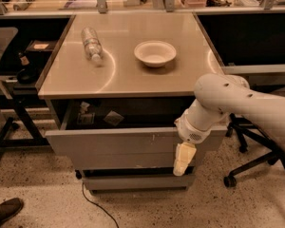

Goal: Open top drawer

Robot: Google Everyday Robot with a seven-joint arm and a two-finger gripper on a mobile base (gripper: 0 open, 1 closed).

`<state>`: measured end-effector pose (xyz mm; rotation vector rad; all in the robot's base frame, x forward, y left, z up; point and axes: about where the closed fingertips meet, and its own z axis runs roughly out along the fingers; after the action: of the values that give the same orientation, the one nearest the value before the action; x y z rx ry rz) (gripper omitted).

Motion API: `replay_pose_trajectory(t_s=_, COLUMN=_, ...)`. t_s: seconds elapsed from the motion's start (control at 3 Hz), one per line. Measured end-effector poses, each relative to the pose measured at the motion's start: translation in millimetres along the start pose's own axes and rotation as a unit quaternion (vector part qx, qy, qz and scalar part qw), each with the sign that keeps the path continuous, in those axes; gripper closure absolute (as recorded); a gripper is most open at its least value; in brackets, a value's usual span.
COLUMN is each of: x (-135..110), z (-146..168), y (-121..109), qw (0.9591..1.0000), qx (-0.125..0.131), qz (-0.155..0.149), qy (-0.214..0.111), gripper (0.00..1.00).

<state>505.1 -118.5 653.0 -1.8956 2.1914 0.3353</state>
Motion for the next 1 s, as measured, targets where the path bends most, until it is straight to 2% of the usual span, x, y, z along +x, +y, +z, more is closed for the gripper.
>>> replay_pose_trajectory(t_s=0.33, x=5.2, z=9.8, y=6.9, qw=0.9998, qx=-0.019, qz=0.001, qy=0.009, gripper=0.00)
replay_pose_trajectory(t_s=0.67, x=15.1, z=2.3, y=26.1, qw=0.9986, qx=-0.042, qz=0.014, qy=0.028, gripper=0.00)
replay_pose_trajectory(t_s=1.0, x=31.1, z=-30.9, y=66.6, qw=0.9961, qx=-0.061, qz=0.054, qy=0.032, gripper=0.00)
